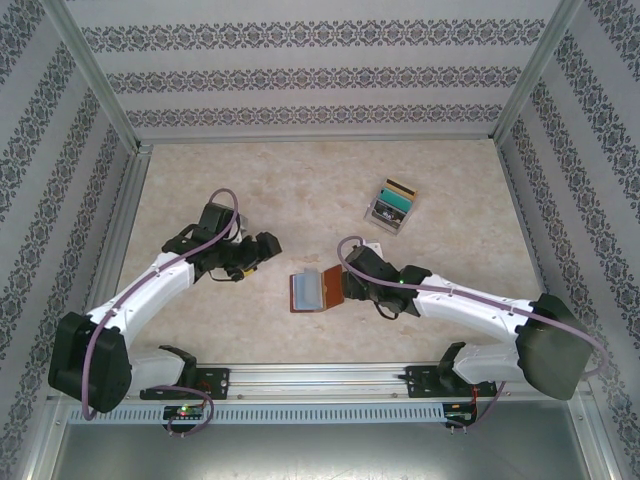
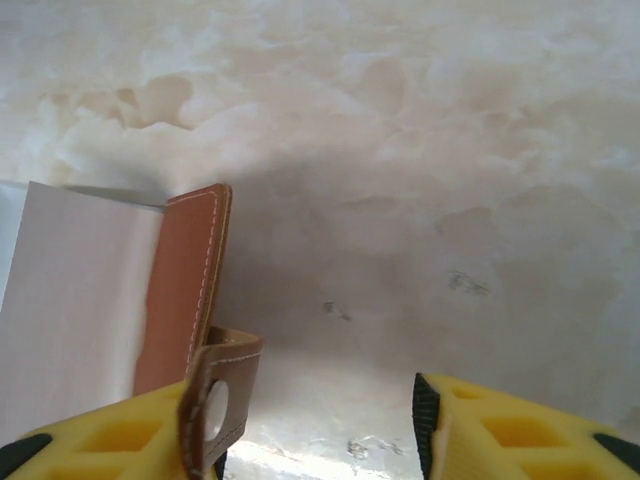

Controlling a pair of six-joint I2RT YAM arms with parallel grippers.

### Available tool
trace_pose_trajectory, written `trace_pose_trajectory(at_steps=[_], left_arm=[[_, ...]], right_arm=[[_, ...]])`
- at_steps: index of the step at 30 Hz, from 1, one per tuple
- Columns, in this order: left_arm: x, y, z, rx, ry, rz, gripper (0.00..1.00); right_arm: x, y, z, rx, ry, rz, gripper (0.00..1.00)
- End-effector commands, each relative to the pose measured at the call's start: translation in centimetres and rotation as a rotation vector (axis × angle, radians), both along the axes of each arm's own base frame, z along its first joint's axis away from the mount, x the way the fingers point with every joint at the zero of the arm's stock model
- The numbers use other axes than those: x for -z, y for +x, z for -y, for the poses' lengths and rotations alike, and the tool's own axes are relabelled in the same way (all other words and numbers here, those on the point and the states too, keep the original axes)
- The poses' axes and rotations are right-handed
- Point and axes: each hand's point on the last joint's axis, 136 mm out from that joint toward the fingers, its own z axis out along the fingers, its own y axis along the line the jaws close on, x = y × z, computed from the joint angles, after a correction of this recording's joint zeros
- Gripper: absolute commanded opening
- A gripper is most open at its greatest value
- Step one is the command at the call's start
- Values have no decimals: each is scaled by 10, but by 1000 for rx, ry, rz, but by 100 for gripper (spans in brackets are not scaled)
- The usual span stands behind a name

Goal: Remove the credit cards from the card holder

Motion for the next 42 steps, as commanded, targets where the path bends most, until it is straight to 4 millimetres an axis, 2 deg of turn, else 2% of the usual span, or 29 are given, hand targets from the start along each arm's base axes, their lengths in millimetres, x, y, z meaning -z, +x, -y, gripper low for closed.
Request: trace_pose_trajectory(at_steps=[1,5,9,16,22,31,37,42], left_arm=[[2,-2,14,66,-24,29,83],[9,-5,21,89,-24,13,80],[17,-9,30,116,-32,1,75],[32,-14,50,170,-47,-31,65],[45,-15,62,204,-55,-56,60],[70,-18,70,224,-38,-114,59],[85,-22,67,215,2,-151,58],[82,-21,60,192,39,-132,58]], right_arm=[[2,3,-18,-34,40,-35,54],[14,5,-31,-59,38,-80,50],[25,6,-30,-46,6,-105,28],[53,-2,-22,-29,-57,-177,3],[61,-5,-22,-24,-58,-195,0],[60,-4,-24,-23,-45,-192,0],[60,-5,-23,-22,-43,-193,0],[61,-5,-23,-17,-41,-193,0]])
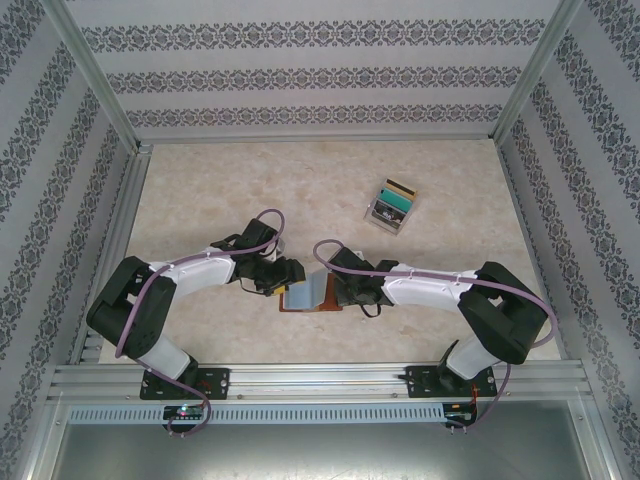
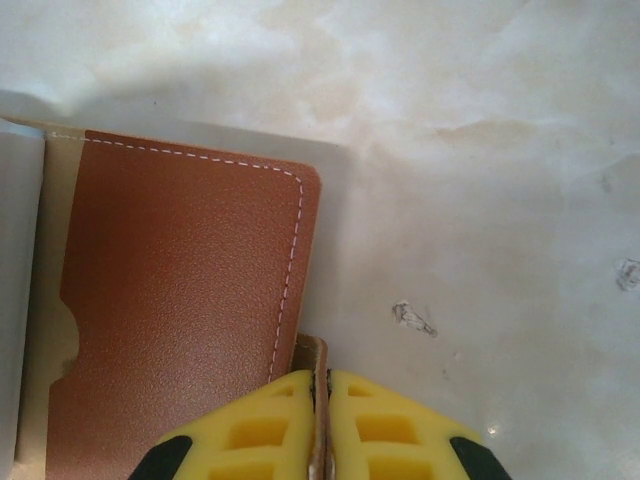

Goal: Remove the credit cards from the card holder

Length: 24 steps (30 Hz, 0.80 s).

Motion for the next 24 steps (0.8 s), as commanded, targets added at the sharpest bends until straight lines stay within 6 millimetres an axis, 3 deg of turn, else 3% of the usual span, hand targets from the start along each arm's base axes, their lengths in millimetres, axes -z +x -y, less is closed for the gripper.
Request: trace_pose_trajectory(at_steps=[1,7,12,17,24], left_arm=[[0,-3,-3,-5,28,22,58],[8,-4,8,8,-25,-6,57],[-10,3,29,14,-157,41,58],[-28,6,41,36,-232,89,67],[-33,5,48,62,-240,99,77]], right_arm=[[3,-1,1,18,10,-14,0],[3,-1,-1,16,15,-13,0],[4,-1,-1,22,21,-16,0],[6,-3,0,29,24,-19,0],[5,-2,1,41,37,-10,1]])
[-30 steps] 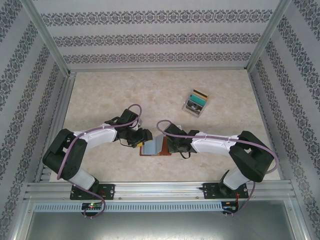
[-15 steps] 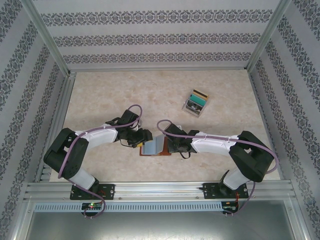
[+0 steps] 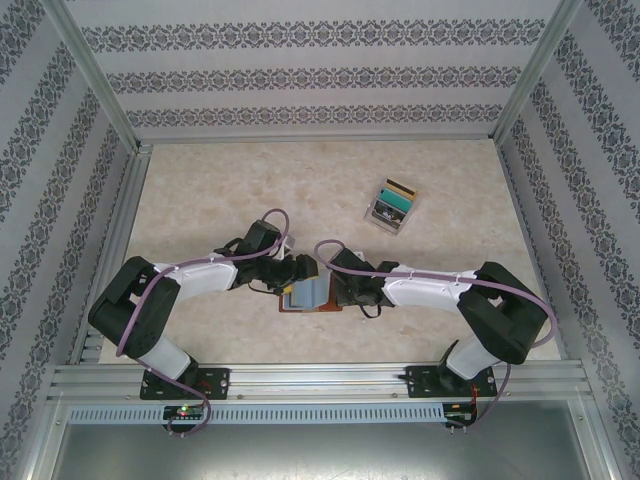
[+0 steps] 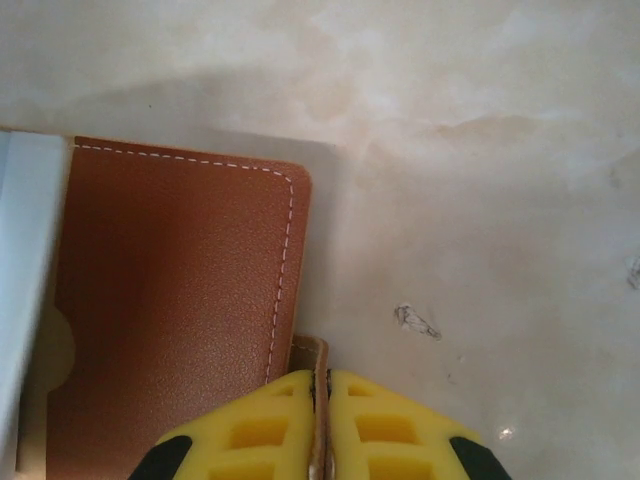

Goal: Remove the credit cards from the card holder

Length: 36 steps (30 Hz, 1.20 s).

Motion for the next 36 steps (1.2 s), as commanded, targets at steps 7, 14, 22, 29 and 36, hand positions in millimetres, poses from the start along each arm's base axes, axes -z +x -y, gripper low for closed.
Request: trace_pose_trajectory(at_steps=[7,14,22,29,36], left_arm=[[-15,0,14,43,-21,39,78],[1,-4,-28,-24,232,49,80],[-6,-2,-32,-34,239,79,78],[3,-4,-20,-4,189,49,76],[13,-5,-18,1,182,22,75]], right_arm=[[0,-2,3,27,20,-7,3],[1,-3,7,32,12,-5,3],[3,-3,8,38,6,-9,0],[3,-3,7,34,8,-10,0],[3,-4,8,37,7,-9,0]])
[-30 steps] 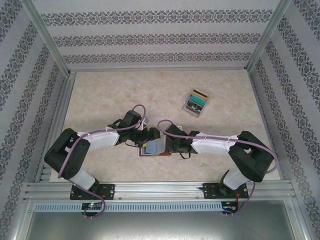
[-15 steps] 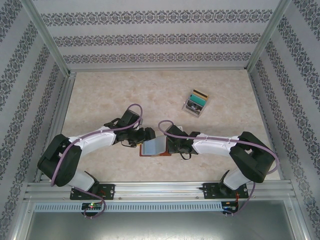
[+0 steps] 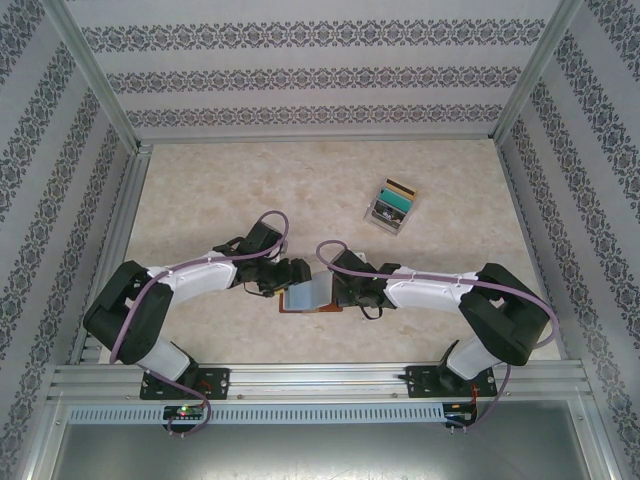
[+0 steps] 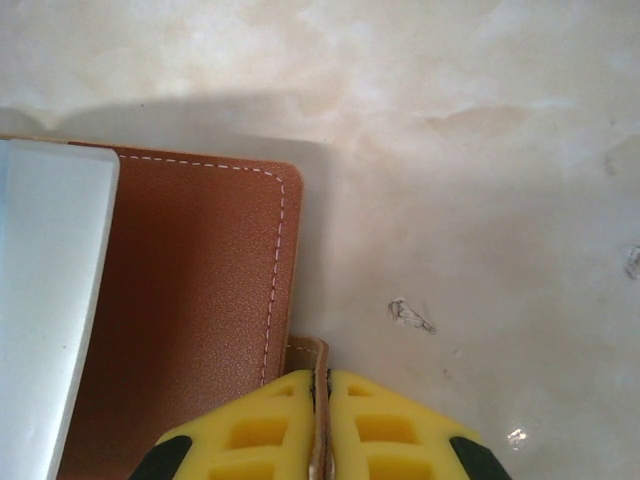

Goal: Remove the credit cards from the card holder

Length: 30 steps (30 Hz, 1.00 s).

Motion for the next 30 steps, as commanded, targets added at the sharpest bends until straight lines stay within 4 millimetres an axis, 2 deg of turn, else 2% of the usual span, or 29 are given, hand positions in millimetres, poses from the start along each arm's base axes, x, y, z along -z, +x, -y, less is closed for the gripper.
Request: trace_pose_trajectory(at_steps=[1,11,14,17,21,27,29,30], left_arm=[[-1,-1,11,36,-36,14,75],[-2,-1,18,48,-78,14,75],[-2,-1,18,50,-84,17,81],[-3,-1,19,53,-89,18,92],[-1,-3,20,59,-93,15,97],[2,-4,19,58,-88,3,100],[3,-4,18,57,-84,2,100],[3,-4,18,55,-82,1,100]], right_arm=[[3,-3,7,21,-7,-14,0],[4,-3,6,24,-5,-15,0],[5,-3,6,24,-5,-18,0],[5,-3,6,23,-5,-18,0],[4,-3,6,26,-4,-16,0],[3,-3,8,34,-7,-14,10],[0,-2,11,41,-13,-6,19],[-2,-1,14,45,-16,-1,19]])
